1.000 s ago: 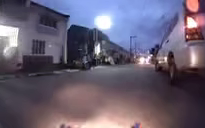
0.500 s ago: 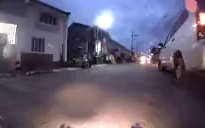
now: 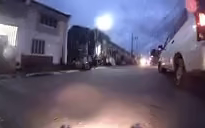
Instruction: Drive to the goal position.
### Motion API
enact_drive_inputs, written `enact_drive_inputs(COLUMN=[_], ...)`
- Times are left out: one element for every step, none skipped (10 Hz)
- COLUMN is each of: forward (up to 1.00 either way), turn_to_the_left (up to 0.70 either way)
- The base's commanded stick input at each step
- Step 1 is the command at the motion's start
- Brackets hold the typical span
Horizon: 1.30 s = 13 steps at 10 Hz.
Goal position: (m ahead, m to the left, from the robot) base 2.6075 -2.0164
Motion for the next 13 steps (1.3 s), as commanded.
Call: enact_drive_inputs(forward=[0.5, 0.5, 0.5, 0.5, 0.5, 0.5, 0.5, 0.5, 0.5, 0.5, 0.5, 0.5, 0.5], turn_to_the_left=[0.0, 0.0, -0.03, -0.23, -0.43, -0.5, -0.5, -0.5, -0.5, -0.5, -0.38, -0.26, -0.13])
